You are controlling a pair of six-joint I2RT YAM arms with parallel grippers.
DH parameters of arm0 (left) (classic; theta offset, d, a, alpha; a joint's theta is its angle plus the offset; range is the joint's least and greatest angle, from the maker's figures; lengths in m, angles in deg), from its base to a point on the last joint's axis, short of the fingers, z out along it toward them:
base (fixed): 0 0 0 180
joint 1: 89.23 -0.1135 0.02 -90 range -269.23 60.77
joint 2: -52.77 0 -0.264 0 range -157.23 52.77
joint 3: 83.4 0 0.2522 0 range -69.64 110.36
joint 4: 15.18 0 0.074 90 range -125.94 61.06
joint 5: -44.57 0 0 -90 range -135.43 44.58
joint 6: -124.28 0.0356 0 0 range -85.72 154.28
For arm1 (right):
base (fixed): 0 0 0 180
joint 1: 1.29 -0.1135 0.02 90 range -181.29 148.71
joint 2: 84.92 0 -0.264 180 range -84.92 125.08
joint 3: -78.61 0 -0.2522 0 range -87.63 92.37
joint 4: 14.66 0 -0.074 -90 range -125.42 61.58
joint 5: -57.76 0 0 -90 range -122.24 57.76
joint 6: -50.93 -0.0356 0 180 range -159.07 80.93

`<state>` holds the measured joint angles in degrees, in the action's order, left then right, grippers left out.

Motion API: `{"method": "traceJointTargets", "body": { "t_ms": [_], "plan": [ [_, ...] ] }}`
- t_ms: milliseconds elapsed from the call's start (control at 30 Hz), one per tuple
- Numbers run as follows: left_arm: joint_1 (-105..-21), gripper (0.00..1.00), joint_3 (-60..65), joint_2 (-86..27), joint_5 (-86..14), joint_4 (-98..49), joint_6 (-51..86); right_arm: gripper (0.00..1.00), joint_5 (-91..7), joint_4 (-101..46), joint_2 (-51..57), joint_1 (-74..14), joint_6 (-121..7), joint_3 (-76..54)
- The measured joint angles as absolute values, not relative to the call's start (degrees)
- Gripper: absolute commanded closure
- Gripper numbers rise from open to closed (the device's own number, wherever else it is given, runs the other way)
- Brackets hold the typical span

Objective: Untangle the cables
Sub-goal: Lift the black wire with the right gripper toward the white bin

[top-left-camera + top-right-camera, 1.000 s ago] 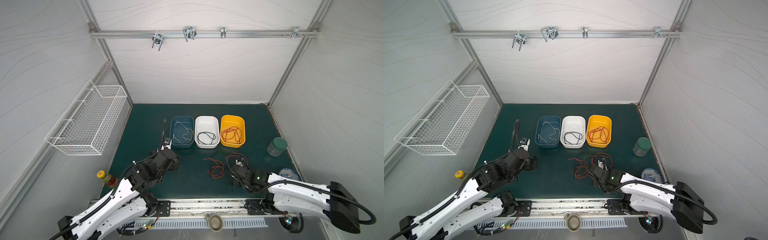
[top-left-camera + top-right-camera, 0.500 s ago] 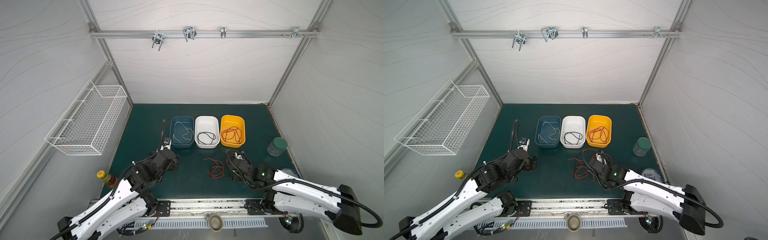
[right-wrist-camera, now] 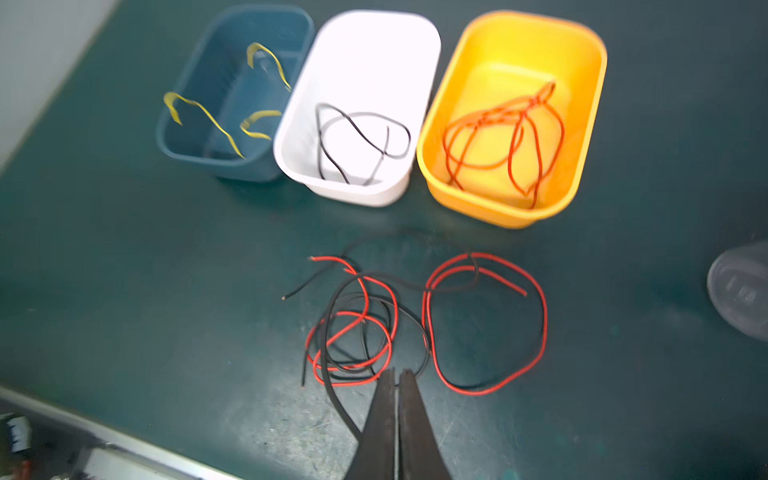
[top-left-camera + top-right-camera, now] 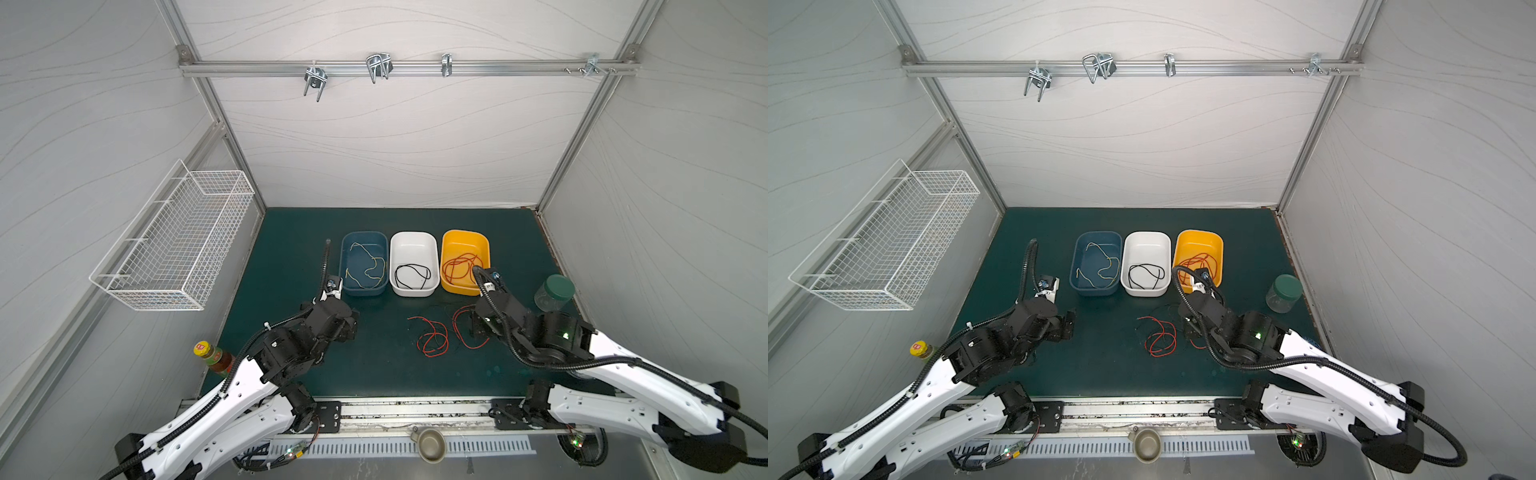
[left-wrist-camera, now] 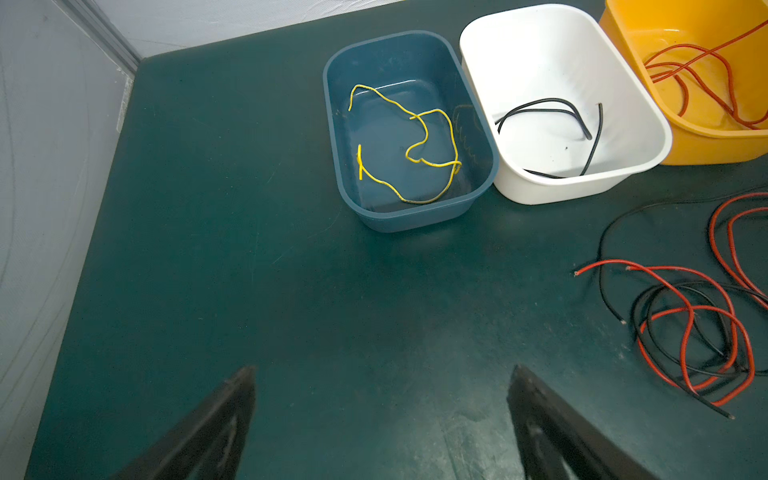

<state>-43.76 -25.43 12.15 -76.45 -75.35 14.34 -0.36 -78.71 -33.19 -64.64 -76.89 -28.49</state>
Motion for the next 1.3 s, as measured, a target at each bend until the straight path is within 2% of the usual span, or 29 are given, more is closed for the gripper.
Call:
{"method": "traceJointTargets", "body": {
  "t_ms": [1300],
  "plan": [
    [-43.8,0.04,-25.4,12.1,-76.3,-75.3,14.3,1.0,2.4,-81.4,-10.1,-65.3,-49.8,28.0]
  ]
}}
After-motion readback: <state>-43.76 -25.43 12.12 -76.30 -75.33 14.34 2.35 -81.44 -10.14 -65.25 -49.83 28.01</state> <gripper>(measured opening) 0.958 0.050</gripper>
